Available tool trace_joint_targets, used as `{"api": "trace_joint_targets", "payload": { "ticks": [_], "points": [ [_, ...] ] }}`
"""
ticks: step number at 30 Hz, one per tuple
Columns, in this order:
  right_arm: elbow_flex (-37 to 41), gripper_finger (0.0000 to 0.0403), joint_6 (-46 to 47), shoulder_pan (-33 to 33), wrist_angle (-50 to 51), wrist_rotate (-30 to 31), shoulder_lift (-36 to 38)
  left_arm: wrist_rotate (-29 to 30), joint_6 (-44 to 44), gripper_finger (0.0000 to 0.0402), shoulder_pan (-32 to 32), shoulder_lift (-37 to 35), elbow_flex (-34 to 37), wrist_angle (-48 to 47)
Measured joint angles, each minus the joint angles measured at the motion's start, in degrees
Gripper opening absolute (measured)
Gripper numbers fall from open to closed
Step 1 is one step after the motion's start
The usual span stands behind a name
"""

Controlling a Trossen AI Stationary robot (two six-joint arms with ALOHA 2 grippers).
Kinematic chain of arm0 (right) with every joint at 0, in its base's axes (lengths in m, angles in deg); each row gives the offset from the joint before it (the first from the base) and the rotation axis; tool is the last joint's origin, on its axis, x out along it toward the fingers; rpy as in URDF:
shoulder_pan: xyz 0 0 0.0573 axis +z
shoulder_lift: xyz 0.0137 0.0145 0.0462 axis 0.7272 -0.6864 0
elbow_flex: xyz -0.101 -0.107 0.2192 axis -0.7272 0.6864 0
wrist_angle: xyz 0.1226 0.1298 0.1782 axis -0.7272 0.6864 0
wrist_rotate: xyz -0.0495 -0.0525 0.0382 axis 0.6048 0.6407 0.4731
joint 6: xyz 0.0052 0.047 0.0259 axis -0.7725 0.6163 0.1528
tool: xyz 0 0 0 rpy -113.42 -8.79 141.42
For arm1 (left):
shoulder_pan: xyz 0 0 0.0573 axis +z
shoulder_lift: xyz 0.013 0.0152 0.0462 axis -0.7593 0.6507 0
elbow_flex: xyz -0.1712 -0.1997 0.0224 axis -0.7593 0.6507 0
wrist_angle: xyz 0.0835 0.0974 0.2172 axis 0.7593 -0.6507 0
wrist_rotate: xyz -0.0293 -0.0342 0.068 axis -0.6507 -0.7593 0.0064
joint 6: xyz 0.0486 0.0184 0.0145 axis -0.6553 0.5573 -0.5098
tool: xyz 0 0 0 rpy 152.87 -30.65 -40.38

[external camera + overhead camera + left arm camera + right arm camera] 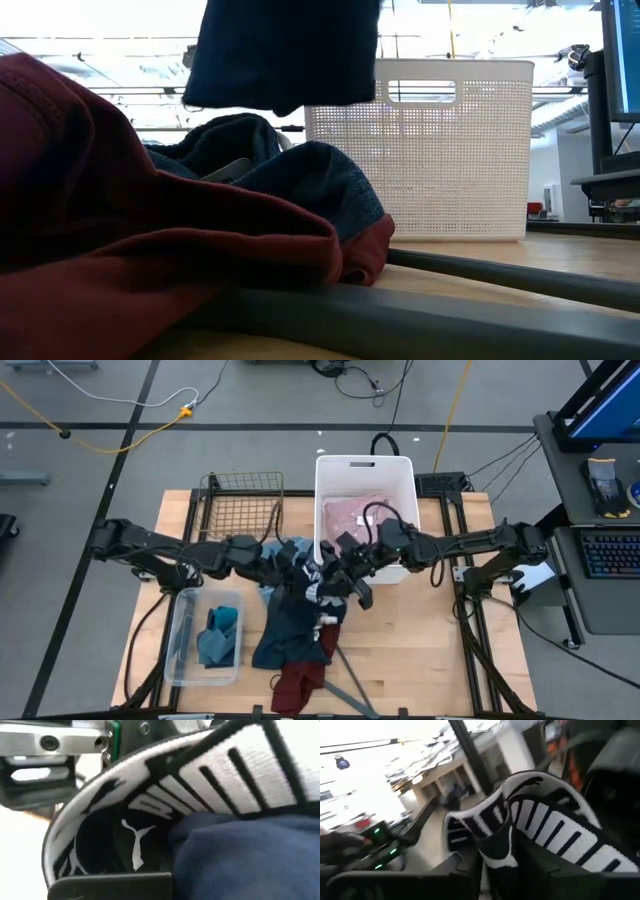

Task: Pick & Place Cloths
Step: Put the black and white underwear into the brown basket

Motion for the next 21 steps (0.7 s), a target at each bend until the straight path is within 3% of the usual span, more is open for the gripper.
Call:
{"api": "trace_joint_targets", "payload": {
  "ticks": [6, 10, 15, 21],
  "points": [
    [0.00, 0.0135, 3.02, 0.00, 9.31, -6.02, 1.01, -1.15, 7.37, 0.0004, -0.99, -5.99, 0.00, -18.04],
    [0.01, 0.0146, 2.83, 0.02, 15.49, -10.77, 2.93, 2.57, 10.85, 0.0003, -1.46, -11.86, 0.00, -25.89],
    [0.02, 0.0145, 0.53, 1.12, 18.22, -13.56, 4.81, 13.08, 8.30, 0.0002, -1.46, -19.99, -3.17, -36.55],
    [0.00, 0.0135, -2.37, 2.44, 18.05, -13.44, 6.62, 31.07, -4.85, 0.0001, -1.48, -25.06, -15.87, -52.33]
  ]
}}
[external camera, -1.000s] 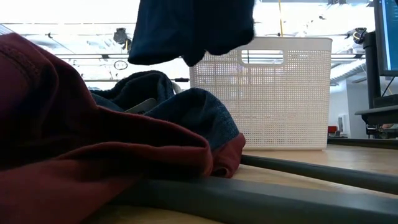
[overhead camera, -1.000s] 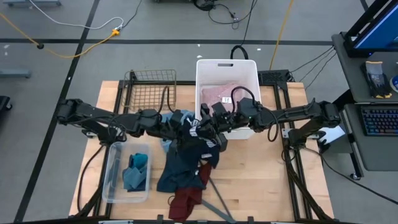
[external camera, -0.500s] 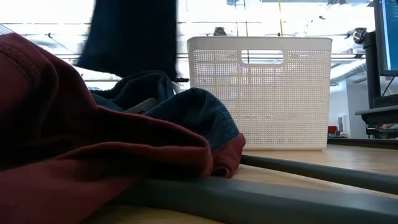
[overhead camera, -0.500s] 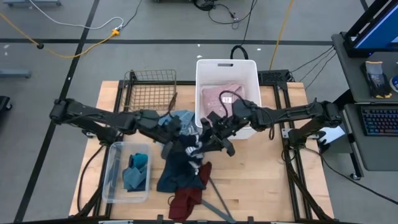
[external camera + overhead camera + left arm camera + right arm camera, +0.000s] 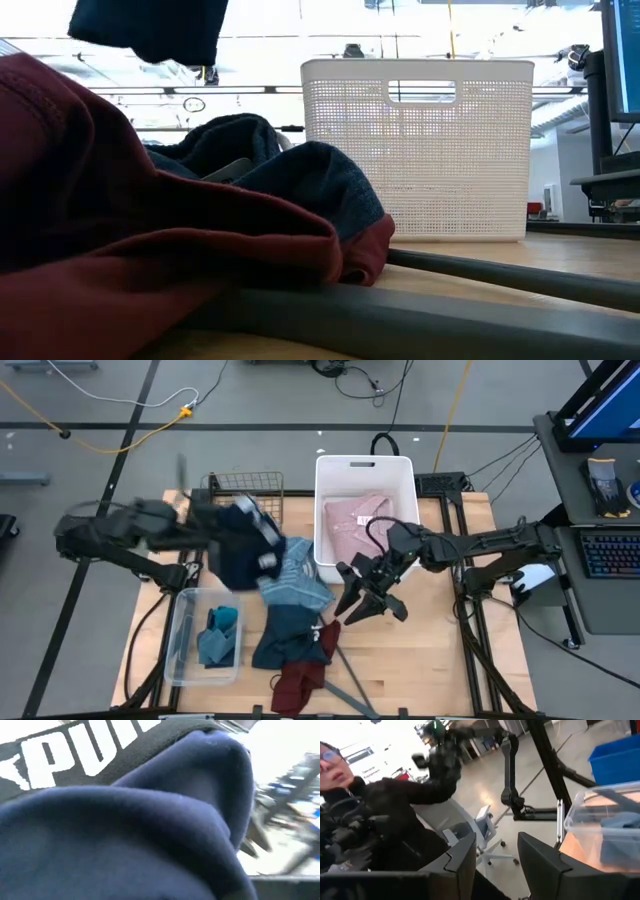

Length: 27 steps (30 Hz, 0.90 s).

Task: Pick & Place Cloths
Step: Put the black and white underwear into the brown basket

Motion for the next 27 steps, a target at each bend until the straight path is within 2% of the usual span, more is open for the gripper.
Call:
{"api": "trace_joint_targets", "payload": {
  "ticks": [6, 10, 13, 16, 19, 24, 27],
  "points": [
    [0.02, 0.0129, -3.59, 0.62, 0.89, 1.67, 0.46, 17.01, -15.57, 0.0001, 0.07, 0.21, -11.24, -7.82],
    [0.02, 0.0117, -10.28, 0.55, 2.76, 7.26, 0.75, 22.68, -24.97, 0.0001, 2.00, -0.07, -13.01, -7.76],
    [0.02, 0.0091, -15.10, 0.51, 5.17, 12.98, 1.36, 23.32, -30.46, 0.0000, 5.53, -0.53, -12.89, -8.02],
    [0.03, 0.0048, -18.37, 0.22, 6.80, 17.74, 2.04, 23.02, -34.99, 0.0000, 10.01, -0.44, -12.75, -7.96],
    [0.07, 0.0008, -20.44, -0.05, 7.44, 19.82, 2.80, 21.08, -39.45, 0.0000, 14.92, -0.01, -12.74, -7.37],
    [0.07, 0.0003, -20.75, -0.34, 7.53, 23.15, 4.19, 19.34, -47.28, 0.0000, 23.61, 2.25, -12.74, -7.47],
    [0.07, 0.0002, -20.97, -0.22, 8.29, 25.35, 4.93, 15.59, -50.56, 0.0000, 29.62, 4.64, -12.74, -7.50]
  ]
}}
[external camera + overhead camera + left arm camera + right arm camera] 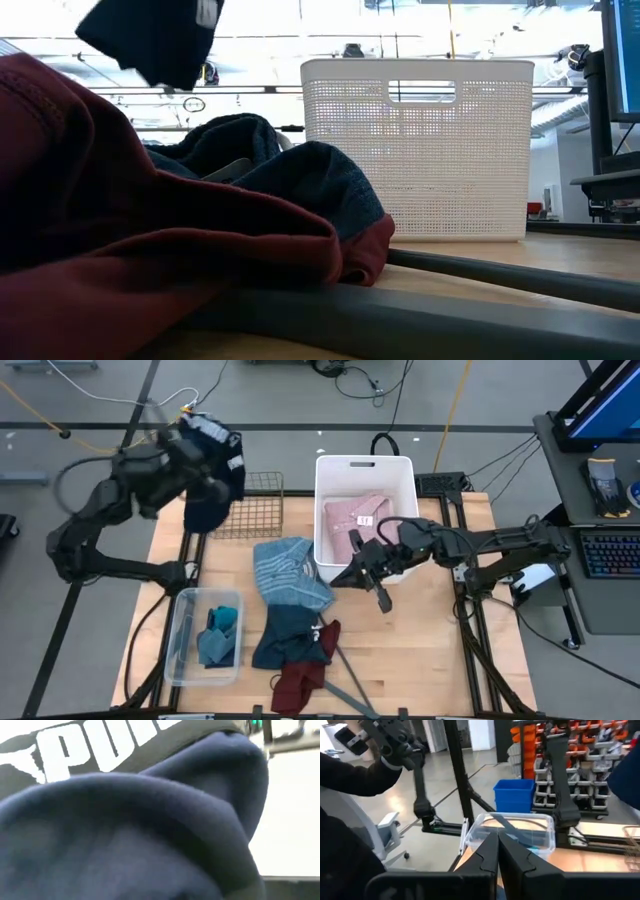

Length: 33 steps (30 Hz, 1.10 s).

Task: Pick & Place Cloths
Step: Put the black and white underwear into the brown basket

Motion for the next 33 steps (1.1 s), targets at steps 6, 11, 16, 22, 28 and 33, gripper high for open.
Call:
{"api": "trace_joint_targets", "payload": {
  "ticks": [6, 11, 16, 22, 28, 33],
  "points": [
    [0.00, 0.0001, -0.02, 0.21, 0.19, 0.76, 0.51, -10.75, -1.42, 0.0000, 12.05, 6.86, 0.02, -0.07],
    [0.00, 0.0001, -0.15, 0.48, 1.85, 3.35, 0.48, -16.58, -2.64, 0.0000, 20.41, 13.53, 0.04, -1.04],
    [0.00, 0.0000, 0.00, 0.49, 1.89, 3.34, 0.51, -23.20, -3.15, 0.0000, 27.01, 19.14, 0.07, -2.19],
    [0.00, 0.0000, 0.02, 0.49, 1.91, 4.84, 0.49, -26.14, -5.29, 0.0000, 31.31, 23.27, 0.07, -6.33],
    [0.00, 0.0000, 0.02, 0.45, 2.29, 5.03, 0.49, -28.53, -5.67, 0.0000, 32.06, 24.40, 4.13, -5.44],
    [0.00, 0.0000, 0.02, 0.45, 2.31, 5.02, 0.49, -28.68, -5.24, 0.0000, 32.06, 24.47, 12.28, -4.59]
  ]
}}
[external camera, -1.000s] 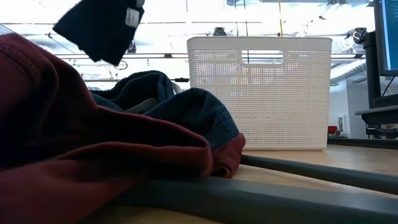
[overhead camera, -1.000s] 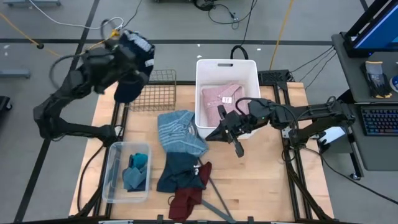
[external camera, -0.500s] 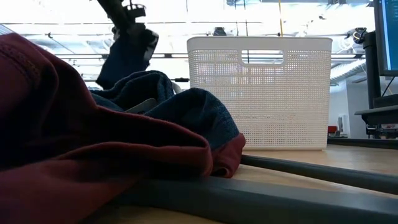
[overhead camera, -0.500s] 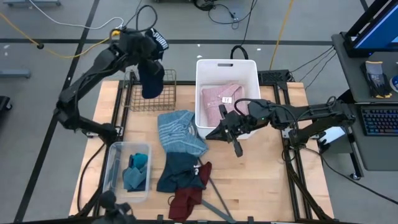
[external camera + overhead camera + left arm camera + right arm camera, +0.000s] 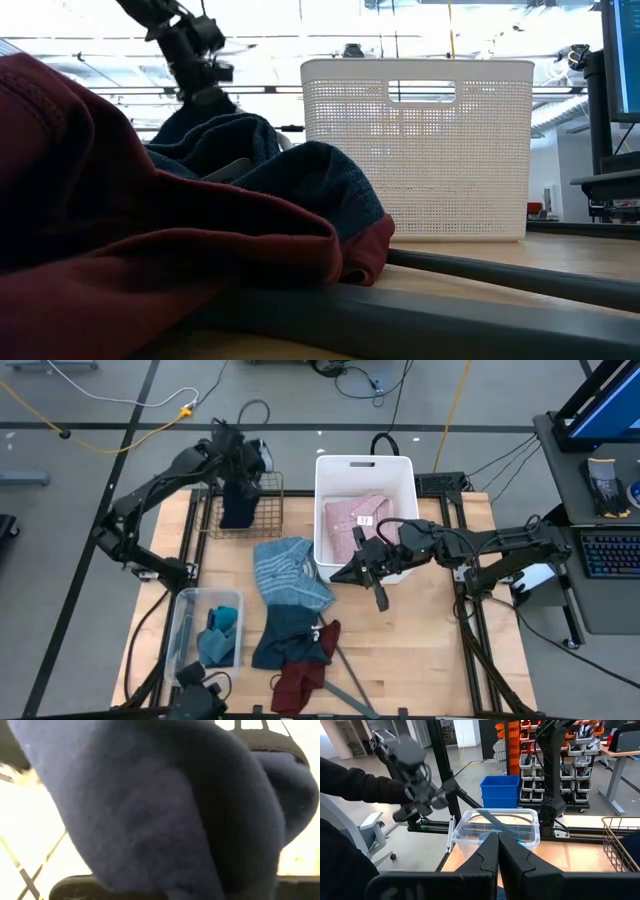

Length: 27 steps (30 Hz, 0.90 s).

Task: Pick & Place Cloths
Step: Put the black and white underwear into the brown basket

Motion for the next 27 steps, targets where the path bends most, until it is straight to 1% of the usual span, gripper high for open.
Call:
{"api": "trace_joint_targets", "payload": {
  "ticks": [3, 6, 12, 18, 24, 27],
  "points": [
    [0.00, 0.0000, 0.39, 0.00, 0.02, 0.01, 0.00, -0.56, 1.06, 0.0000, -0.36, -0.06, 4.30, 0.89],
    [0.00, 0.0000, 0.87, -0.36, 0.00, 0.01, 0.00, -2.08, 1.65, 0.0000, -1.26, -0.40, 7.14, 1.43],
    [0.00, 0.0000, 0.87, -0.57, -0.04, 0.03, 0.00, -5.25, 2.01, 0.0000, -2.23, -0.39, 9.25, -0.79],
    [0.00, 0.0000, 0.87, -0.55, -0.02, 0.03, 0.00, -9.74, 3.23, 0.0000, -2.23, -0.37, 12.64, -2.43],
    [0.00, 0.0000, 1.15, -0.55, -0.02, 0.03, -0.02, -9.77, 4.30, 0.0001, -2.21, -0.33, 15.05, -2.64],
    [0.00, 0.0000, 1.93, -0.55, -0.02, 0.03, -0.02, -9.79, 4.77, 0.0010, -1.85, -0.33, 15.40, -2.53]
  ]
}}
